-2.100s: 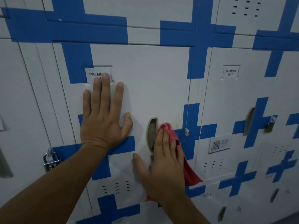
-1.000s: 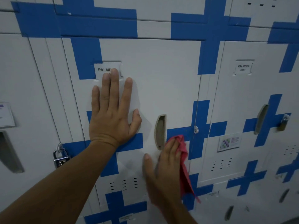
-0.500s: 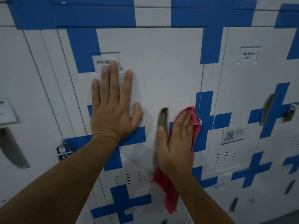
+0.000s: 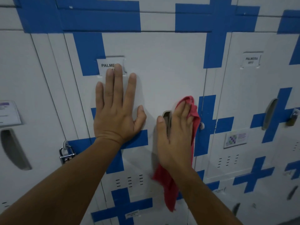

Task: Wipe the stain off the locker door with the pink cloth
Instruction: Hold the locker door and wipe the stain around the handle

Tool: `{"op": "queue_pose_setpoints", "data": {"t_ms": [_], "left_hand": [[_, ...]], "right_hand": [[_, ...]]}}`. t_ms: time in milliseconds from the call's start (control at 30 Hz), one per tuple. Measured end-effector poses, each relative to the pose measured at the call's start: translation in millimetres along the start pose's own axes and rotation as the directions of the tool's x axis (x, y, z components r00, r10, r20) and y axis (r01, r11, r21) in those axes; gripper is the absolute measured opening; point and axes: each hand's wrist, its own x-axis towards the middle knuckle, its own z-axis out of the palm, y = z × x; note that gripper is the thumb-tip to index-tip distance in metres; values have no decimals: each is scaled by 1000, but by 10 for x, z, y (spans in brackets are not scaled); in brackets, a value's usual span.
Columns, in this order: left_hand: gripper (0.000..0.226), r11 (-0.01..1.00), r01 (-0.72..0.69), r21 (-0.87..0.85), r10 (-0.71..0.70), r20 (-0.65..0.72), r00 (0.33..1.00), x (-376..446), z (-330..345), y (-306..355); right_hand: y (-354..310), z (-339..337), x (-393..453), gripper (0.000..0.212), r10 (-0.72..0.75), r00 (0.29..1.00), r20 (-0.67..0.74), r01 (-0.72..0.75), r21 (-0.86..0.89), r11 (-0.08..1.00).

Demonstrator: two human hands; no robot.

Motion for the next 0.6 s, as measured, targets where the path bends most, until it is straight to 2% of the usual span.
{"op": "queue_pose_setpoints", "data": {"t_ms": [100, 200, 433, 533, 600], "left_hand": [[78, 1000, 1, 3, -1, 8, 1000, 4, 5, -4], [77, 1000, 3, -4, -3, 6, 1000, 3, 6, -7], [78, 1000, 0, -1, 0, 13, 1000, 1, 7, -9], [78, 1000, 2, -4, -2, 13, 1000, 4, 10, -6], [77, 1000, 3, 0, -3, 9, 1000, 6, 14, -7]], "right_hand": [[105, 104, -226, 85, 111, 994, 16, -111, -19, 994], [92, 271, -539, 86, 185, 978, 93, -181, -50, 982], [48, 30, -175, 80, -19, 997, 72, 22, -45, 999], [144, -69, -114, 81, 6, 999, 51, -4, -35, 999], [238, -35, -241, 82, 78, 993, 89, -74, -48, 996]]}}
